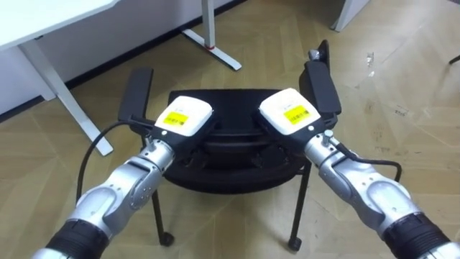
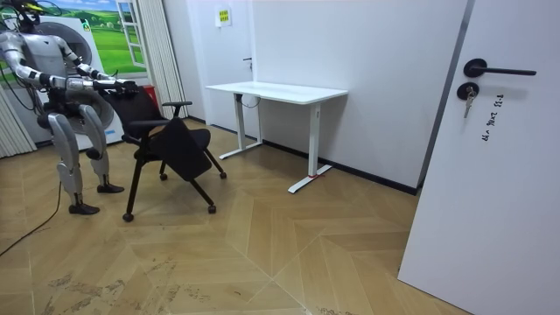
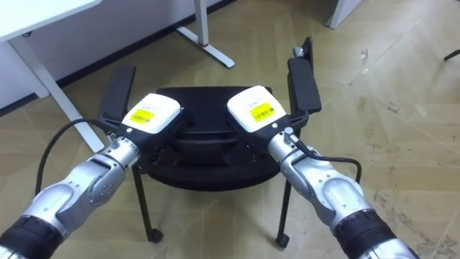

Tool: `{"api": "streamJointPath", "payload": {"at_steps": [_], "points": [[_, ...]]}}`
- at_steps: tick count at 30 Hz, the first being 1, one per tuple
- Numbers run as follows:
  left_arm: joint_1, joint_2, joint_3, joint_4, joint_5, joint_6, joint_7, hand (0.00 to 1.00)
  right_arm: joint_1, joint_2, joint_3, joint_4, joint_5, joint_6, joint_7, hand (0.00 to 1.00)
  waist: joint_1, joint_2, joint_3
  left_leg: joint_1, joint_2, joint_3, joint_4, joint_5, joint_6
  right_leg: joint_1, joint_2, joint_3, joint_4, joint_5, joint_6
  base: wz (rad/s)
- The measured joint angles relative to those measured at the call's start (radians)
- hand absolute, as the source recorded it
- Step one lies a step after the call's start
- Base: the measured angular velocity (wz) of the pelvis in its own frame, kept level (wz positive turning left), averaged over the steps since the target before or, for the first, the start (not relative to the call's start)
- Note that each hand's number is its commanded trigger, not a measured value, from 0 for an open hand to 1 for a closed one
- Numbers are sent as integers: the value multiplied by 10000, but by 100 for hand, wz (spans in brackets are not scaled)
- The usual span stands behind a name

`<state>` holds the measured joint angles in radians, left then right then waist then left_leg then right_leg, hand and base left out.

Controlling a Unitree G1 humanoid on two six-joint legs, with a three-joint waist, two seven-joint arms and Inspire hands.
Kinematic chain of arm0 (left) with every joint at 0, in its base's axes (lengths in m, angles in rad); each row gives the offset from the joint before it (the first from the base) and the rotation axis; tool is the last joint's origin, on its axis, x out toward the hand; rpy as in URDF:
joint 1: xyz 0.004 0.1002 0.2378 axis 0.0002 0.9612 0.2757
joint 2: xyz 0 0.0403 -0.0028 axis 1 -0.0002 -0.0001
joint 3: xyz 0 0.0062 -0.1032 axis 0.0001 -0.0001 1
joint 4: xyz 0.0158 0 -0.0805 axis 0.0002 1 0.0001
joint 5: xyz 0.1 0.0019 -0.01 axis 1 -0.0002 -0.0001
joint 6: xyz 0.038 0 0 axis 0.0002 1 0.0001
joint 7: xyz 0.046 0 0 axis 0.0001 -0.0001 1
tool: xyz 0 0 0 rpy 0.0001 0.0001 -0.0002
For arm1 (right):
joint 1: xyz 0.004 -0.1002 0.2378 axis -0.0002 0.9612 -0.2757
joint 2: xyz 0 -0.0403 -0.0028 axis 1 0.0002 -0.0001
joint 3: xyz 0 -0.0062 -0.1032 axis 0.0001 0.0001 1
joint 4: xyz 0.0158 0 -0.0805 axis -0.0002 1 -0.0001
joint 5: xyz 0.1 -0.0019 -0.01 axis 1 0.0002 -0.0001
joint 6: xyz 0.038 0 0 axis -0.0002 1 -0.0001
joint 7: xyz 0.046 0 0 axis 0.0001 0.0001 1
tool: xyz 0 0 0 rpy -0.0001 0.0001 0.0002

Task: Push chair

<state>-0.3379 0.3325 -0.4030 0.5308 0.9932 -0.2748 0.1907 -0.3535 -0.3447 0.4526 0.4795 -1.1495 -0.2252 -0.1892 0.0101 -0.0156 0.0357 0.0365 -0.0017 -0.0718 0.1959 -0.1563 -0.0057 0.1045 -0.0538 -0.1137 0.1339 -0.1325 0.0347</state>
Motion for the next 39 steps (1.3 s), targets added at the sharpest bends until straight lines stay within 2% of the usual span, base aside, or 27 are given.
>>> {"api": "streamJointPath", "payload": {"at_steps": [6,9,12,14,15,16,17,18,19,21,22,23,24,25,26,27,28,29,30,31,32,33,35,36,37,38,39], "points": [[3,-1,-10,-48,46,22,-73,100,-5,14,33,-38,35,87,212,100,10,-111,-39,-44,13,-1,53,-20,-5,-19,1,-22,8,1,-1,0],[-2,-8,-15,-30,93,38,-99,100,-69,56,63,64,88,88,289,100,12,-134,-37,-159,73,4,430,-206,-26,27,59,-61,65,-10,-19,2],[-144,-119,-15,153,274,40,-147,100,-93,92,26,269,96,87,283,100,-57,-106,-16,-624,253,-152,1685,-819,-98,91,245,-345,399,-248,-123,24],[-355,-168,-67,493,301,-104,-66,100,-170,106,6,607,251,-30,159,100,-228,0,105,-1112,499,-130,3089,-1346,-196,154,454,-801,996,-705,-224,52],[-468,-171,-78,608,302,-170,-60,100,-196,107,-9,655,276,-44,140,100,-312,33,146,-1301,552,-90,3454,-1425,-215,60,476,-903,1253,-885,-243,60],[-726,-194,-121,878,299,-248,-49,100,-293,106,-42,803,367,-93,94,100,-378,30,183,-1692,666,140,4220,-1504,-263,-181,483,-1073,1809,-1314,-300,54],[-1038,-306,-148,1240,292,-308,-51,100,-434,88,-64,978,459,-142,87,100,-386,57,223,-2120,862,523,5041,-1491,-266,-341,475,-1254,2316,-1719,-374,48],[-1167,-361,-166,1413,293,-310,-43,100,-488,68,-66,1035,452,-157,83,100,-397,118,264,-2329,1007,717,5503,-1464,-255,-381,507,-1302,2520,-1886,-359,39],[-1420,-476,-168,1773,293,-354,-8,100,-587,53,-90,1205,451,-220,-4,100,-412,161,297,-2746,1195,852,6339,-1311,-237,-493,578,-1312,2937,-2140,-457,24],[-1744,-612,-168,2312,294,-454,133,100,-647,53,-110,1351,525,-246,-175,100,-288,218,359,-3412,1280,904,7504,-726,-149,-725,560,-1040,3546,-2448,-629,12],[-1826,-598,-160,2450,277,-580,267,100,-691,46,-107,1383,534,-258,-313,100,-268,87,402,-3968,1190,905,7872,-529,-50,-869,524,-825,3946,-2638,-716,26],[-1962,-607,-163,2569,208,-744,360,100,-702,-56,-106,1357,534,-270,-506,100,-322,121,361,-4428,908,968,7255,-705,32,-1106,443,-769,4223,-2791,-762,27],[-2093,-639,-167,2677,171,-828,365,100,-710,-153,-107,1354,560,-323,-626,100,-306,85,368,-4632,821,1034,6754,-700,29,-1261,336,-732,4383,-2898,-691,4],[-2276,-666,-167,2872,113,-967,395,100,-766,-293,-66,1377,607,-403,-819,100,-149,45,373,-4830,601,1129,5528,-621,11,-1498,166,-582,4535,-2978,-611,-50],[-2426,-691,-166,3028,102,-1092,405,100,-798,-375,-21,1408,608,-403,-982,100,90,114,331,-4859,622,1117,4209,-558,-15,-1614,115,-512,4545,-3001,-564,-73],[-2538,-703,-167,3068,103,-1183,409,100,-811,-410,-21,1437,602,-390,-1138,100,244,116,309,-4878,634,995,3529,-96,53,-1647,50,-481,4556,-3059,-457,-59],[-2582,-704,-167,3068,106,-1191,429,100,-833,-409,-21,1476,593,-379,-1205,100,267,80,289,-4902,595,986,3488,111,40,-1655,-17,-487,4557,-3099,-383,-38],[-2782,-704,-166,3079,113,-1205,460,100,-1015,-398,-22,1630,498,-330,-1387,100,288,112,258,-4990,560,1029,3534,432,70,-1700,-157,-542,4580,-3187,-221,-19],[-2916,-707,-166,3093,113,-1206,461,100,-1116,-369,-19,1700,384,-240,-1501,100,291,77,276,-5001,547,1083,3576,536,116,-1726,-210,-550,4604,-3228,-143,-11],[-3177,-704,-166,3166,111,-1180,496,100,-1278,-275,-23,1848,319,-44,-1742,100,265,-66,324,-5054,400,1189,3627,555,184,-1753,-375,-555,4615,-3298,29,-5],[-3458,-709,-167,3287,156,-1152,494,100,-1472,-179,-25,2097,302,77,-2018,100,234,-271,310,-5127,307,1485,3658,477,303,-1834,-627,-571,4609,-3356,205,-4],[-3606,-708,-166,3345,193,-1153,497,100,-1582,-181,-26,2177,266,87,-2130,100,234,-325,304,-5186,239,1574,3715,425,383,-1889,-769,-561,4622,-3370,299,-20],[-3947,-698,-157,3508,187,-1070,721,100,-2036,-157,-17,2408,75,193,-2393,100,304,-371,314,-5317,-210,1681,4214,105,868,-2084,-1460,-700,5192,-3400,602,-46],[-3974,-688,-132,3522,177,-1034,813,100,-2098,-140,-6,2454,19,219,-2431,100,348,-382,331,-5316,-335,1698,4364,-5,1037,-2255,-1657,-718,5650,-3391,639,-67],[-4050,-690,-107,3580,177,-949,1004,100,-2365,-102,7,2546,-38,266,-2478,100,456,-326,409,-5292,-514,1688,4676,-177,1268,-2753,-2001,-725,6995,-3132,516,-53],[-4110,-696,-108,3685,177,-928,1178,100,-2482,-66,57,2595,-80,352,-2484,100,456,-199,501,-5239,-520,1683,5029,-498,1372,-3296,-2148,-553,8271,-2431,374,-37],[-4114,-701,-109,3724,177,-934,1252,100,-2482,-54,67,2595,-83,382,-2496,100,437,-191,520,-5202,-522,1683,5160,-628,1411,-3555,-2221,-464,8807,-2051,345,-7]]}}
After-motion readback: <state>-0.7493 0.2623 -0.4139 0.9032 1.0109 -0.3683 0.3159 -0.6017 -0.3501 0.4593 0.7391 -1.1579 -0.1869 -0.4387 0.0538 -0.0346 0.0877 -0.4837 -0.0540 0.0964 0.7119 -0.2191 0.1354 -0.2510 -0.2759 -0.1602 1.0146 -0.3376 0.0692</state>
